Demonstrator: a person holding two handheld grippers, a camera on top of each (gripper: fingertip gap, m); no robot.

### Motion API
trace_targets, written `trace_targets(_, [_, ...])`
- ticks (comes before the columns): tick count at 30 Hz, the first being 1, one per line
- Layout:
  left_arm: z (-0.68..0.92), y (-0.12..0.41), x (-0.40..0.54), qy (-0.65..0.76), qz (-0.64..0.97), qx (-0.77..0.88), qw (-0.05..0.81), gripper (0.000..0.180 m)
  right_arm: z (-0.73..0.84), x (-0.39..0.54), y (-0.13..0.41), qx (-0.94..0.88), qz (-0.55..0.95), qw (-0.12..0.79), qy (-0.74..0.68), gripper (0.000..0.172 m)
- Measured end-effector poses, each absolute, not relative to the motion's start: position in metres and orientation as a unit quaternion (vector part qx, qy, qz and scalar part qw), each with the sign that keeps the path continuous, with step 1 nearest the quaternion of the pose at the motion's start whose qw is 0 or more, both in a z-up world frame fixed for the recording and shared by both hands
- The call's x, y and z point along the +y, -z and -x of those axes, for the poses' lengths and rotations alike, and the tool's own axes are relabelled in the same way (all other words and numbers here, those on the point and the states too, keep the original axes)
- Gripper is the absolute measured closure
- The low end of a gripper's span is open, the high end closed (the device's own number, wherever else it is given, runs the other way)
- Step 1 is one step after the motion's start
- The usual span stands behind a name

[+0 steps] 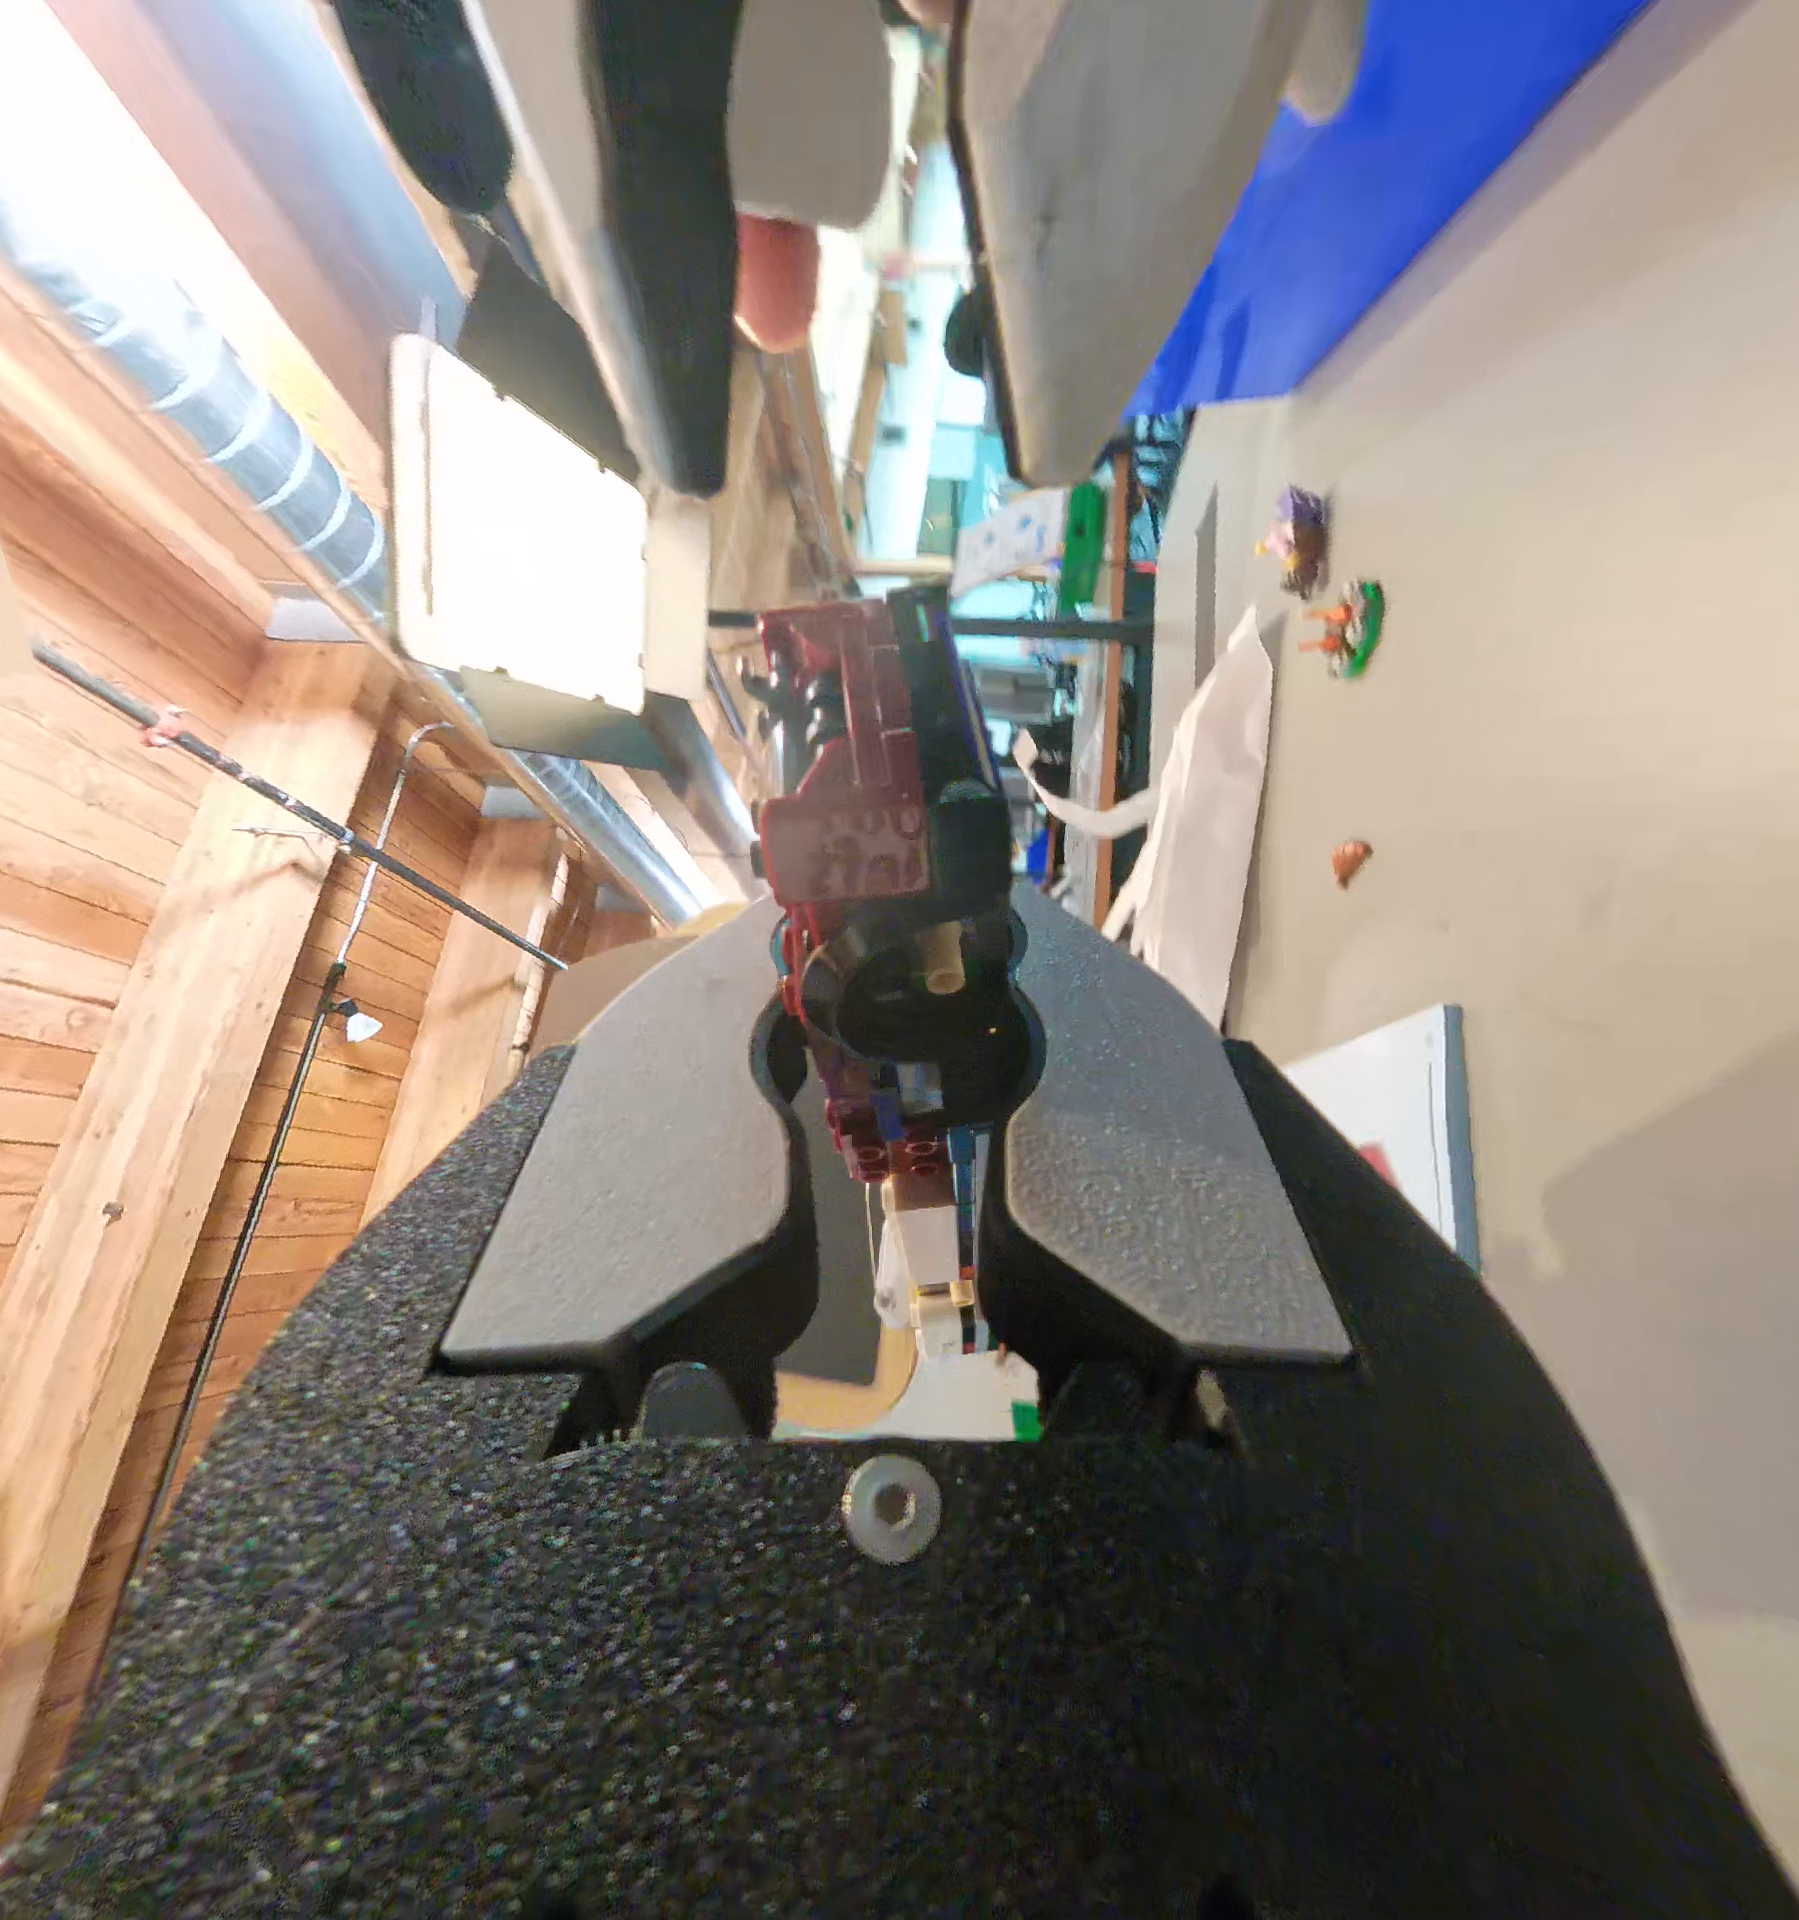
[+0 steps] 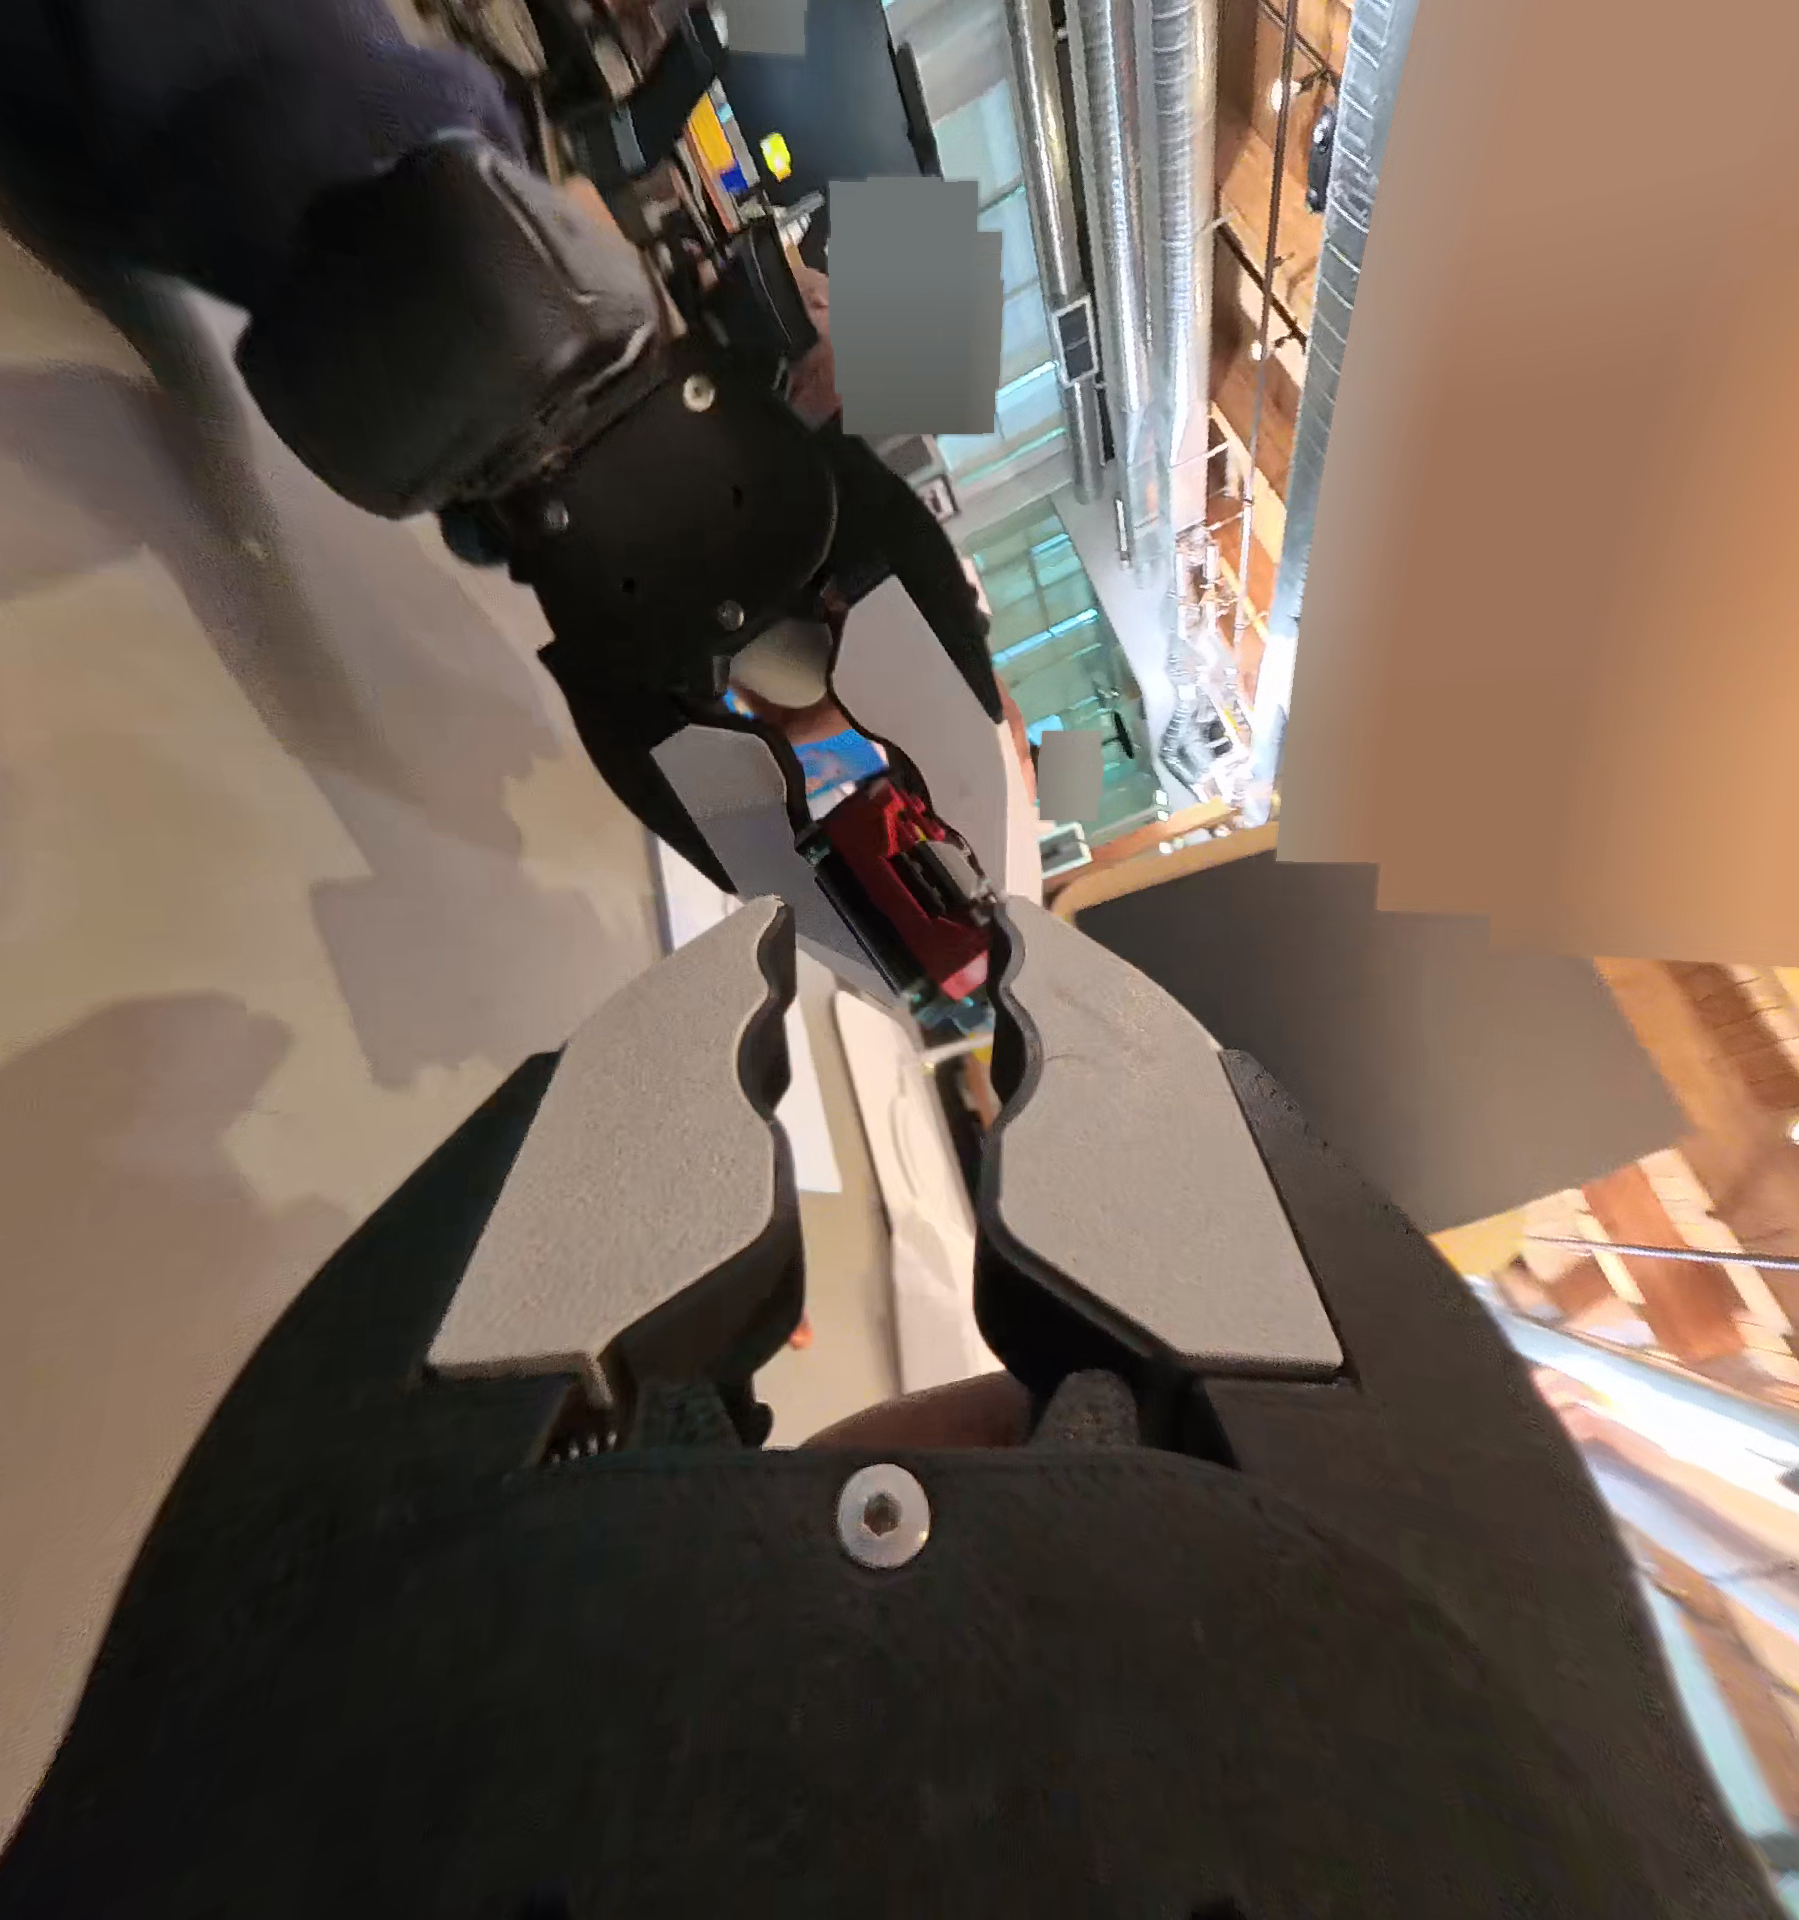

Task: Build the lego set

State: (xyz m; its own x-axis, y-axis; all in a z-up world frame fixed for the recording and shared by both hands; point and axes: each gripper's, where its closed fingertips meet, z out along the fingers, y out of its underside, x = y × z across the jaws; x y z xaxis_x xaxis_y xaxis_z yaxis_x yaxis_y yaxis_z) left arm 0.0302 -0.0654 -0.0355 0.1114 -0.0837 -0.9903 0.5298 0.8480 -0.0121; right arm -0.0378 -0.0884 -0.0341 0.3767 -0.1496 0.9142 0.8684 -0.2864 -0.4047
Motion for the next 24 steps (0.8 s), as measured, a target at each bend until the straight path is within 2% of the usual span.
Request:
trace_targets(5, [-0.043,0.041,-0.063,0.100,-0.175,0.669,0.716,0.148,0.016,-0.088,0.042,-0.263,0.639,0.467,0.552,0.133])
trace_targets(8, [-0.051,0.051,-0.058,0.031,-0.165,0.713,0.681,0.147,0.006,-0.088,0.043,-0.239,0.649,0.451,0.564,0.130])
trace_targets(17, [-0.044,0.072,-0.052,-0.004,-0.186,0.778,0.600,0.147,0.000,-0.086,0.065,-0.240,0.706,0.427,0.512,0.127])
trace_targets(24, [-0.038,0.078,-0.054,-0.009,-0.199,0.792,0.577,0.147,0.003,-0.082,0.071,-0.248,0.709,0.423,0.507,0.130])
